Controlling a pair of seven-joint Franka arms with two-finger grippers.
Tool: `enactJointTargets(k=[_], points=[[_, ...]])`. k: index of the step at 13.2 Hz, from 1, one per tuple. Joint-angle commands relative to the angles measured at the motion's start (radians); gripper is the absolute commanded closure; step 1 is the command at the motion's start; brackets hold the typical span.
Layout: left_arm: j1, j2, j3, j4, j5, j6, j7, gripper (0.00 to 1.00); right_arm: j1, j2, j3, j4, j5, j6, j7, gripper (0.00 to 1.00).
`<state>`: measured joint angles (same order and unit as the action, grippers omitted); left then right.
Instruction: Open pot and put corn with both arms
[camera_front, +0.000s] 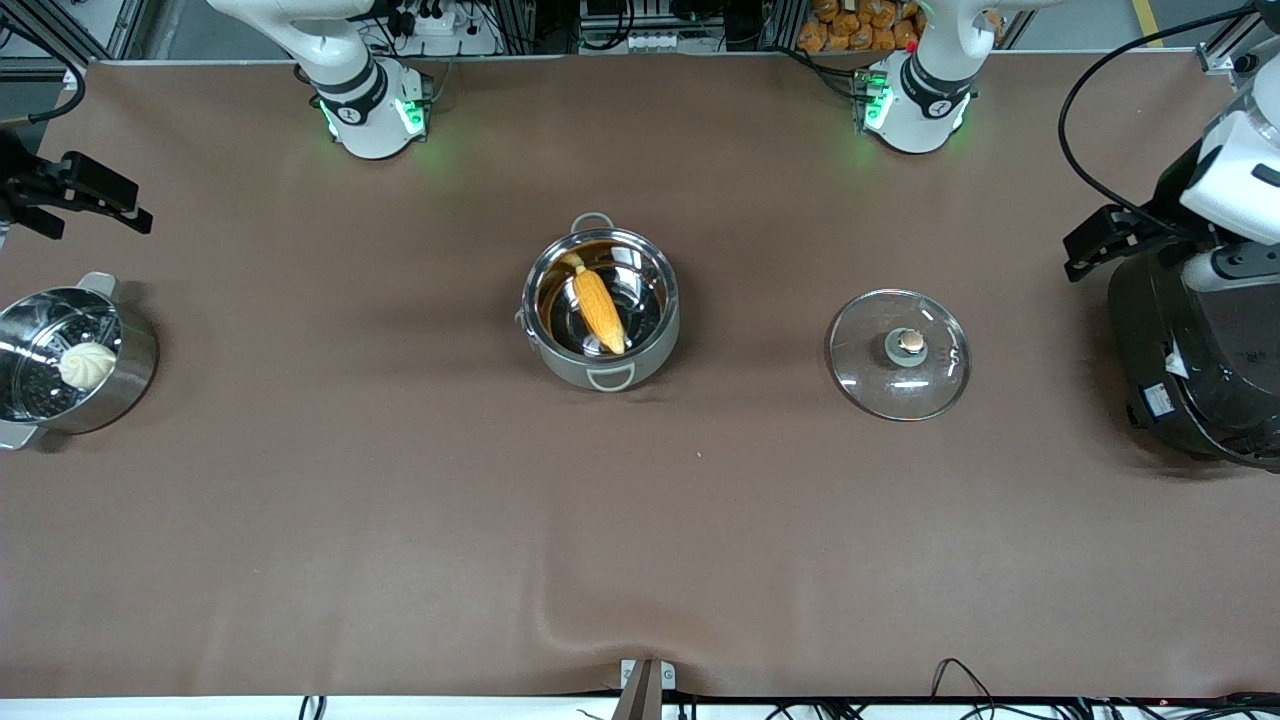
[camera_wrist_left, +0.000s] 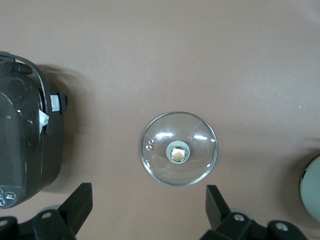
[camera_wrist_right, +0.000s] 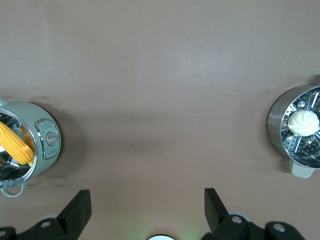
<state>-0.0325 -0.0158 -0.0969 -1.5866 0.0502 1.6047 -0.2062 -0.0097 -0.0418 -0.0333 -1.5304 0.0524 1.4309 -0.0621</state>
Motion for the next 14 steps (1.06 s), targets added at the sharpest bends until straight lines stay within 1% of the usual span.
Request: enactJointTargets(k=[1, 4, 7, 8, 9, 14], points=[[0.013, -0.041, -0.007, -0.030, -0.013, -0.022, 0.080, 0.00, -0.004, -0.027, 0.009, -0.025, -0.016, 0.014, 0.007, 0.00], [0.013, -0.042, -0.006, -0.018, -0.015, -0.026, 0.123, 0.00, 0.007, -0.027, 0.012, -0.025, -0.016, 0.023, 0.050, 0.00], [0.016, -0.041, -0.004, 0.003, -0.029, -0.060, 0.126, 0.00, 0.007, -0.027, 0.015, -0.027, -0.016, 0.019, 0.056, 0.00], [0.022, -0.041, 0.002, 0.005, -0.089, -0.066, 0.122, 0.00, 0.007, -0.027, 0.015, -0.027, -0.016, 0.019, 0.056, 0.00], [0.031, -0.041, 0.005, 0.005, -0.123, -0.066, 0.116, 0.00, 0.007, -0.027, 0.013, -0.027, -0.016, 0.020, 0.056, 0.00], [0.031, -0.039, 0.009, 0.023, -0.115, -0.083, 0.119, 0.00, 0.014, -0.023, 0.013, -0.025, -0.017, 0.022, 0.056, 0.00]])
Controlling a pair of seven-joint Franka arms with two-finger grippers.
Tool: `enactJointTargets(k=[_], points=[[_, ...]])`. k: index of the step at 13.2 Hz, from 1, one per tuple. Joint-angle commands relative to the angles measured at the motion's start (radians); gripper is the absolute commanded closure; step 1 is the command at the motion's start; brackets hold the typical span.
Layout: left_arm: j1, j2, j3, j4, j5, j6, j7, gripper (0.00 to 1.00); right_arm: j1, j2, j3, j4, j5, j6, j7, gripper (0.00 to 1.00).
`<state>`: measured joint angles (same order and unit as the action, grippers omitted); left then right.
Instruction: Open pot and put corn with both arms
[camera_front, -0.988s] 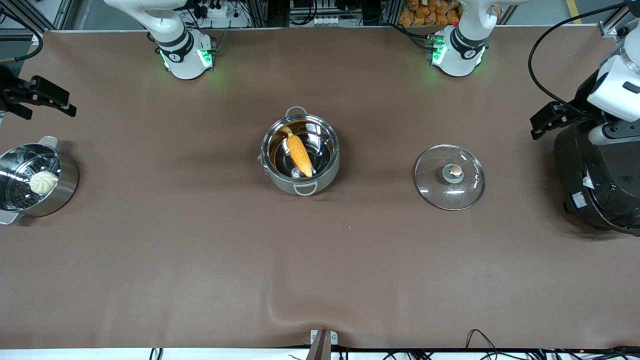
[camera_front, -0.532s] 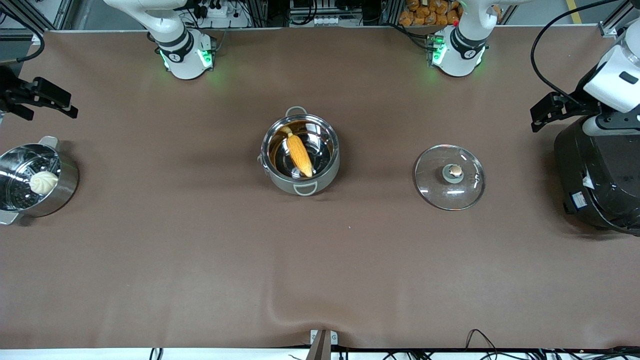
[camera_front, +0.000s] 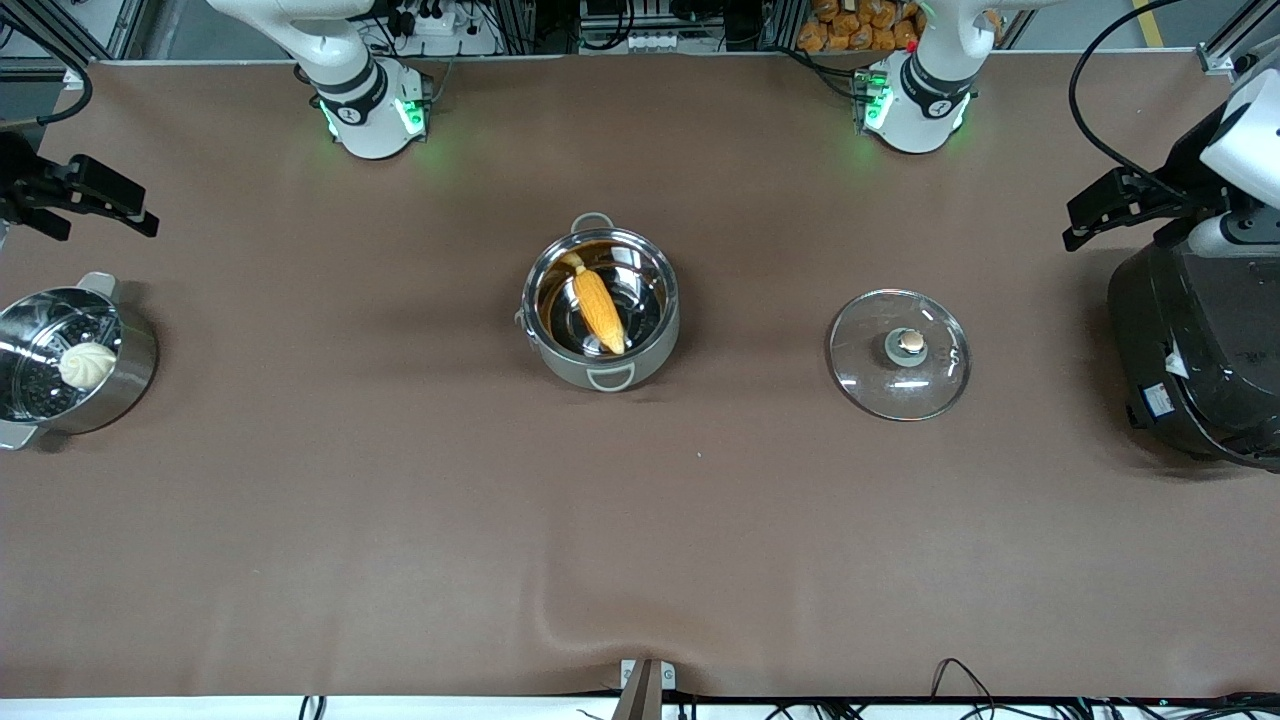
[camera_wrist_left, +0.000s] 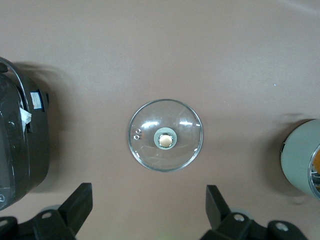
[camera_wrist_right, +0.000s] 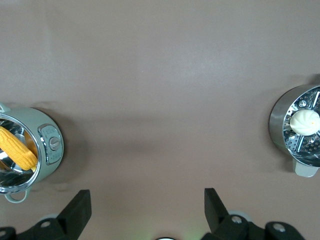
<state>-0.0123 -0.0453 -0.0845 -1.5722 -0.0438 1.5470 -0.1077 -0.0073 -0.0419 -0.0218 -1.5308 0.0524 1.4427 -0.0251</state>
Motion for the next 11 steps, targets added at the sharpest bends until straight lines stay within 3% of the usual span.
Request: enactJointTargets(k=[1, 11], points=[[0.011, -0.010, -0.003, 0.009, -0.021, -0.025, 0.020, 0.00, 0.015, -0.023, 0.002, -0.026, -0.019, 0.013, 0.019, 0.00], [0.009, -0.011, -0.027, 0.009, 0.045, -0.042, 0.020, 0.00, 0.015, -0.023, 0.002, -0.026, -0.032, 0.013, 0.019, 0.00]])
